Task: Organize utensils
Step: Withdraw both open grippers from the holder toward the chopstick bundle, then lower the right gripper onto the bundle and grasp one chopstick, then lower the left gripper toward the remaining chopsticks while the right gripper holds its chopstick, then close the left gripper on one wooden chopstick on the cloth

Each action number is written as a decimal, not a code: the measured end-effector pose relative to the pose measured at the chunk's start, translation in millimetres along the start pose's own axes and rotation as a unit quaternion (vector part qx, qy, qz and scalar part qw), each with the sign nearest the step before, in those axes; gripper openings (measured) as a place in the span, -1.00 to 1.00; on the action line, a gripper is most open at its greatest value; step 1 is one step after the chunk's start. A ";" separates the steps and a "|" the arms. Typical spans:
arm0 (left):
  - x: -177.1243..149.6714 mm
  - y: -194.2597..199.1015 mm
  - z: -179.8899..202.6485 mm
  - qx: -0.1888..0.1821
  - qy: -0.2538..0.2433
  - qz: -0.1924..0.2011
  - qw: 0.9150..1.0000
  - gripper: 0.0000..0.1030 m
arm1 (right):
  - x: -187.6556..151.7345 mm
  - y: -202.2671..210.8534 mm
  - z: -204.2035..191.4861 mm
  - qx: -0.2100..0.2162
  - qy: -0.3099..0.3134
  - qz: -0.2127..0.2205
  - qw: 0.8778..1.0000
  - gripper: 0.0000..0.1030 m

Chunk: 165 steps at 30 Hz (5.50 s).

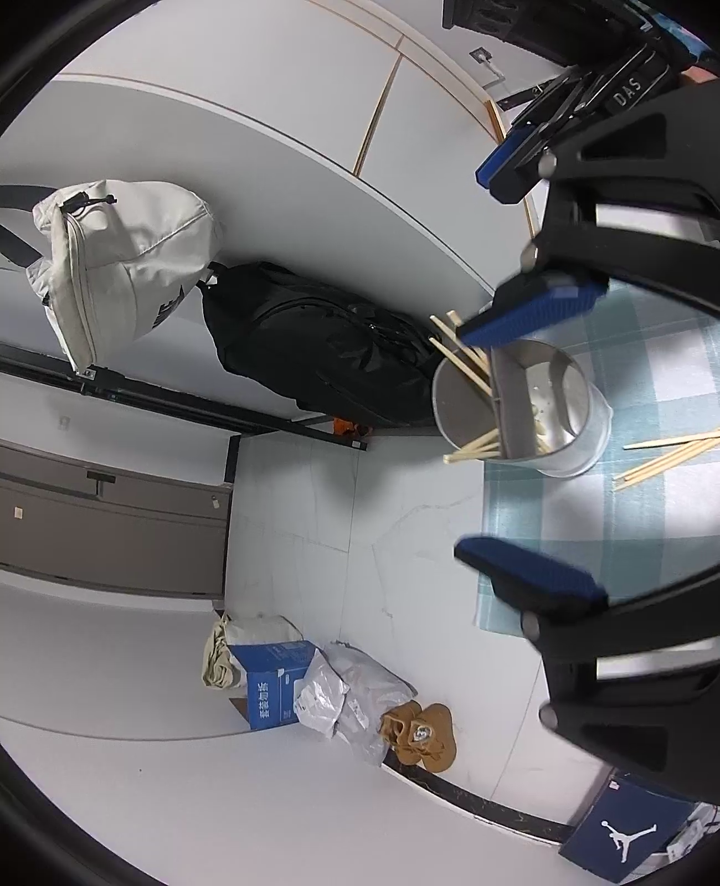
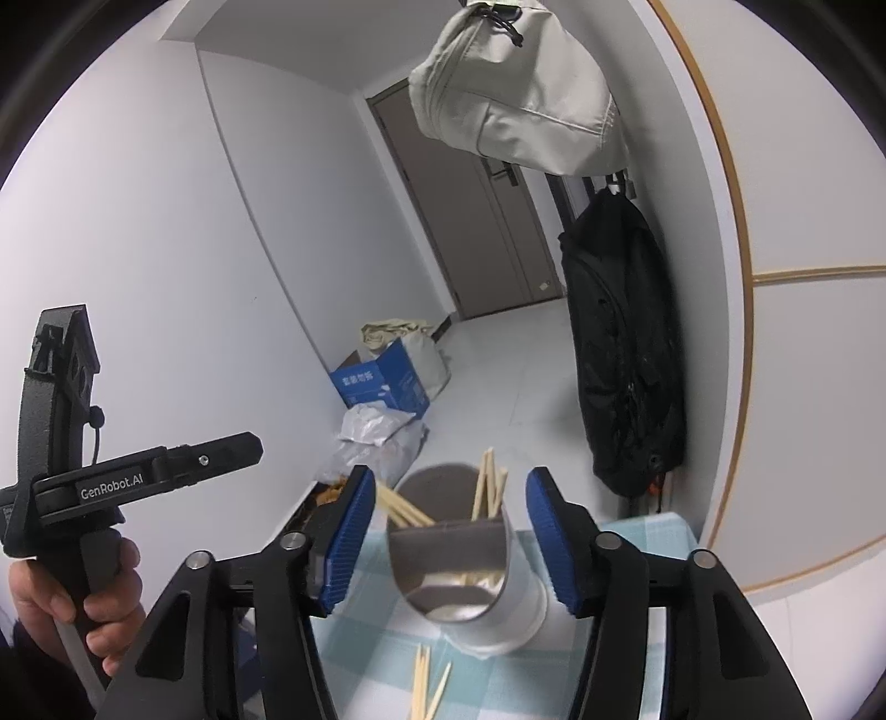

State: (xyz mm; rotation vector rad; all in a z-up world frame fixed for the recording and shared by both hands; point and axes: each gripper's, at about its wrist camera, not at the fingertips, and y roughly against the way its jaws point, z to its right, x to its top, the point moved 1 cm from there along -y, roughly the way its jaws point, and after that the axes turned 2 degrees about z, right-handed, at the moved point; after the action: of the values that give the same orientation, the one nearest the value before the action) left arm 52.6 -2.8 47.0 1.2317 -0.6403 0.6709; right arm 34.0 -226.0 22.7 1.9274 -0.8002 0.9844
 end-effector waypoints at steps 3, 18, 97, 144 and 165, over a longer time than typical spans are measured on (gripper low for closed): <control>-6.9 7.0 -0.7 0.005 0.000 0.003 1.000 0.41 | -5.8 6.4 -5.8 0.003 0.005 -0.003 1.000 0.19; -56.1 15.0 -19.8 0.034 -0.002 0.023 0.999 0.43 | -61.9 6.8 -9.8 -0.003 0.001 -0.049 0.999 0.50; -128.5 -76.0 -123.3 0.053 0.140 -0.126 0.981 0.45 | -144.5 -104.9 -7.4 -0.048 -0.014 -0.233 0.971 -0.93; -167.5 -131.1 -39.1 0.112 -0.010 -0.239 0.964 0.48 | -107.8 -14.4 71.8 -0.011 -0.151 -0.076 0.986 -0.93; -149.8 -153.9 -45.4 0.127 -0.008 -0.235 0.964 -0.23 | -105.2 -16.7 77.7 -0.012 -0.160 -0.078 0.984 -0.93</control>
State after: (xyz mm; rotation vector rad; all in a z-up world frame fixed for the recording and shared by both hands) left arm 75.4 -5.8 -171.3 1.5615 -0.2581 0.3497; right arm 21.7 -267.8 -101.8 2.1211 -0.8204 0.5749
